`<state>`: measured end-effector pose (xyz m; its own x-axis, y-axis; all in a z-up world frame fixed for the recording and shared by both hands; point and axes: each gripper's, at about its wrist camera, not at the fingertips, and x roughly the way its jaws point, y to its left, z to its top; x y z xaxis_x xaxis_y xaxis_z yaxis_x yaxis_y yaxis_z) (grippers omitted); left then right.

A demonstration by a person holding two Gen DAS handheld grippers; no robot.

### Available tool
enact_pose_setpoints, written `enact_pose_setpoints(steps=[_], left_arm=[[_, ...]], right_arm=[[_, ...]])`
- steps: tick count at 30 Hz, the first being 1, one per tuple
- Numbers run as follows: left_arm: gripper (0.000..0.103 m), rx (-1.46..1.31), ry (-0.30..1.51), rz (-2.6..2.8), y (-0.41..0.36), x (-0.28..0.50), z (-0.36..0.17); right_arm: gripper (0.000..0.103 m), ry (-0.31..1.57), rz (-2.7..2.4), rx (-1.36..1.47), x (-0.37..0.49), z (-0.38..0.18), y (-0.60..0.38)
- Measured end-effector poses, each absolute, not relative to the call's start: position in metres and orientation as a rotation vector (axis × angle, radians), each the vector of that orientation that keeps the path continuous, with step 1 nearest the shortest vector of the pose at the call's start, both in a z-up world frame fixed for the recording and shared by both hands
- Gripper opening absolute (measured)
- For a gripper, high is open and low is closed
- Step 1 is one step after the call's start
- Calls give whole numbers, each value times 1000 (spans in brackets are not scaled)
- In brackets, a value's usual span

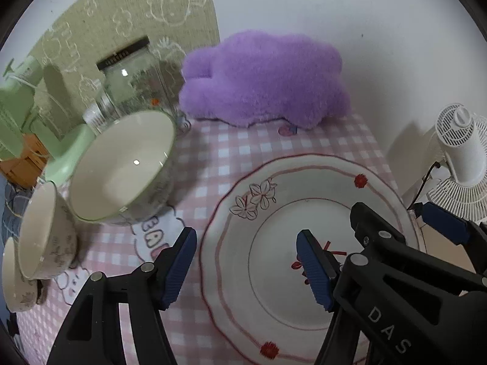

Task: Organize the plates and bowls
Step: 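Move both tools to the rim of the red-trimmed white plate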

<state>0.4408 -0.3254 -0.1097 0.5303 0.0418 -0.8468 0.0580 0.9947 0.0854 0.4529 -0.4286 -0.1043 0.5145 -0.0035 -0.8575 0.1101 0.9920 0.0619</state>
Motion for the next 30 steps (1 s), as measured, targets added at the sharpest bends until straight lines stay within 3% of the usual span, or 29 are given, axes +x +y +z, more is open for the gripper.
enact_pose_setpoints(steps=[2, 16, 30], left_arm=[[70, 108, 1019, -7, -325, 443, -115], [69, 67, 1048, -28, -313, 444, -121], [68, 90, 1091, -13, -274, 395, -112]], right_arm=[[75, 1044, -53, 118, 456, -110, -428], [66, 1057, -39, 104, 453, -110, -422], [64, 1106, 36, 73, 410, -101, -387]])
